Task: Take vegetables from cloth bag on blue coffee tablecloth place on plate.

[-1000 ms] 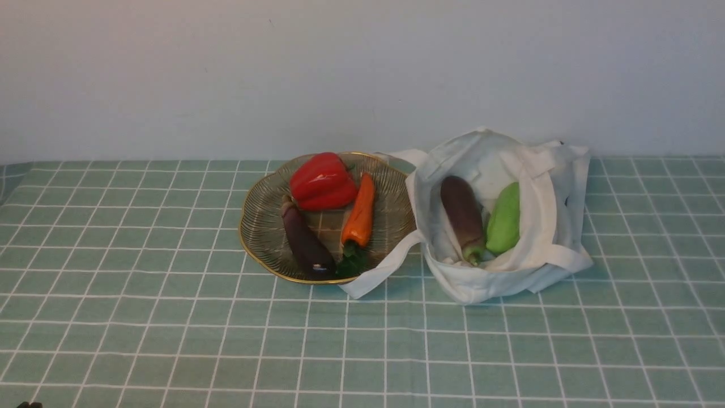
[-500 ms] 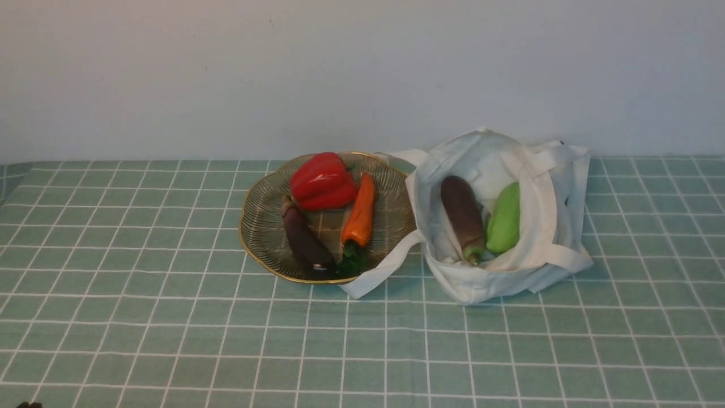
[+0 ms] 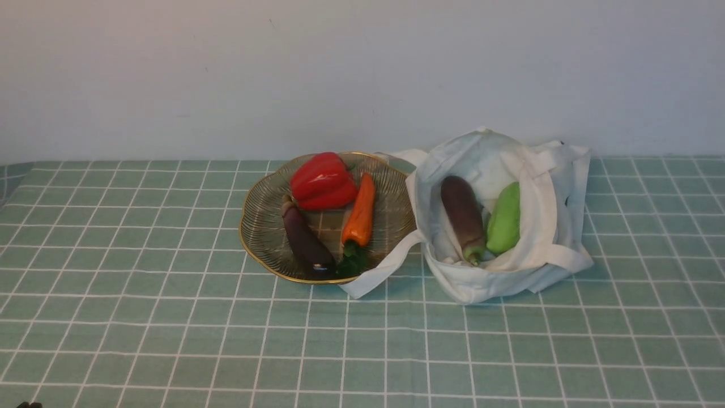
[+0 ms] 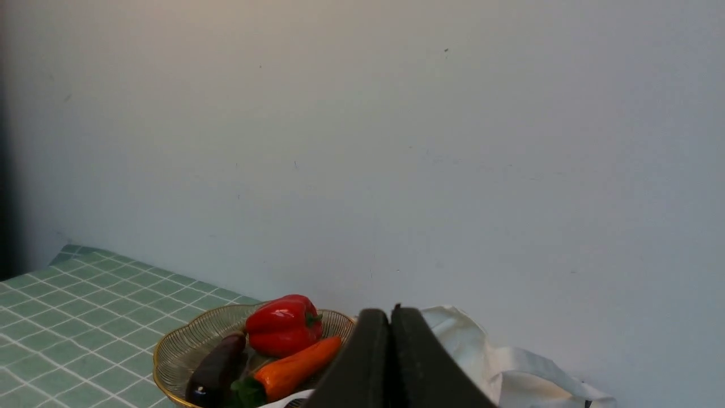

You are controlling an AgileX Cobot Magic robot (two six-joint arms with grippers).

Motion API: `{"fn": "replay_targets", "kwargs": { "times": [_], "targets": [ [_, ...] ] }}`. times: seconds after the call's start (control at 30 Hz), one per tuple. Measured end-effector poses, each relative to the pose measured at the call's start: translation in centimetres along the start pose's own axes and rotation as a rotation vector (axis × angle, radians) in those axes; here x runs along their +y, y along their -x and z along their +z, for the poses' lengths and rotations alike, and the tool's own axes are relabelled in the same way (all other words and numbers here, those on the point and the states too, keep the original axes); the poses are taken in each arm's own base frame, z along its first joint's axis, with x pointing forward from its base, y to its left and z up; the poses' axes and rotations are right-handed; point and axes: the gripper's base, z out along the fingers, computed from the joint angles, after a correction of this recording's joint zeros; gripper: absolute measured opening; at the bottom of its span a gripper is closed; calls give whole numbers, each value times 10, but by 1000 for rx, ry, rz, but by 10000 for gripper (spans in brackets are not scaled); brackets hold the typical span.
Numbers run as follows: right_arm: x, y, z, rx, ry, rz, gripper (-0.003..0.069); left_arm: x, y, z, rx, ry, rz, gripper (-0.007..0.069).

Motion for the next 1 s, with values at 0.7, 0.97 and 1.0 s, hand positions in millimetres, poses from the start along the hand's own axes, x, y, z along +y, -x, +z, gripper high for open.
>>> {"fn": "replay_targets", "kwargs": {
  "times": [0.7, 0.97, 1.0],
  "targets": [
    [-5, -71, 14, 182, -157, 78, -15, 0, 0, 0, 0, 0, 0, -5],
    [-13, -119, 9, 289, -364, 102, -15, 0, 0, 0, 0, 0, 0, -5],
    [-14, -124, 8, 284, -384, 104, -15, 0, 0, 0, 0, 0, 0, -5]
  ]
}}
